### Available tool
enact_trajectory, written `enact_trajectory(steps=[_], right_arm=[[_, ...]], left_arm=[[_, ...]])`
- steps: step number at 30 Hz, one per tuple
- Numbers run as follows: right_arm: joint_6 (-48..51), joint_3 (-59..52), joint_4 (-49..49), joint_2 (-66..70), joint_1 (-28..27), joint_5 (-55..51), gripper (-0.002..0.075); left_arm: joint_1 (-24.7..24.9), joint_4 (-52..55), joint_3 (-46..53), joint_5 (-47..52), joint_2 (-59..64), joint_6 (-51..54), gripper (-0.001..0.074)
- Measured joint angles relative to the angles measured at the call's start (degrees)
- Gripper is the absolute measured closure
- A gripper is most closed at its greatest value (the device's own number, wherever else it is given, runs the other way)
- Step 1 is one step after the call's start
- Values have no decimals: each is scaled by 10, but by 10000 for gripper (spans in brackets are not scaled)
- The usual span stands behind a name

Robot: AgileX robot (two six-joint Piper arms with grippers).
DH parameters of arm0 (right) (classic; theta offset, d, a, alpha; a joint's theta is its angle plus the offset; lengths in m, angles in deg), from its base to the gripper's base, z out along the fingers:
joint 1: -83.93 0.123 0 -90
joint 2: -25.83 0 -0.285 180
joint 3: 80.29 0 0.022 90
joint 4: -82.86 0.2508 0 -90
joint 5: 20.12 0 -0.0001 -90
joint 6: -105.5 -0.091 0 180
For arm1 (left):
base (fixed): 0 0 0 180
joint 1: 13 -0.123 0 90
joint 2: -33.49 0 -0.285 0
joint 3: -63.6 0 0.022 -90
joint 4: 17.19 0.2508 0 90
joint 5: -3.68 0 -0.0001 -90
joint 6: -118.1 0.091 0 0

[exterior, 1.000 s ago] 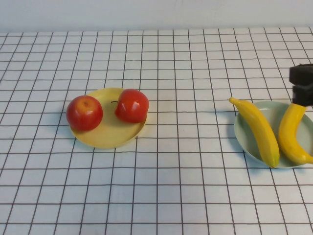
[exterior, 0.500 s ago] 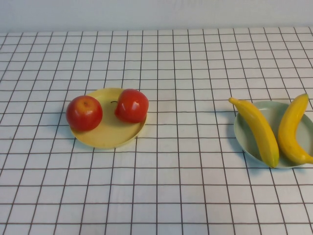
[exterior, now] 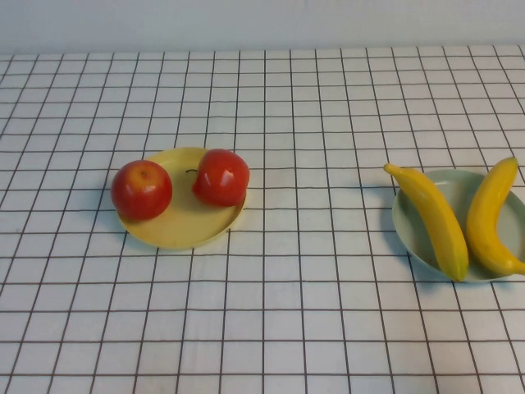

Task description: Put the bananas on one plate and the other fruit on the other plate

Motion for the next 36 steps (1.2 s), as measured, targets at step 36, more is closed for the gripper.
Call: enact_trajectory(steps=[36], right_arm=[[-103, -81, -78, -229, -138, -272, 740]], left_arm=[[0, 0, 0, 0, 0, 0, 737]])
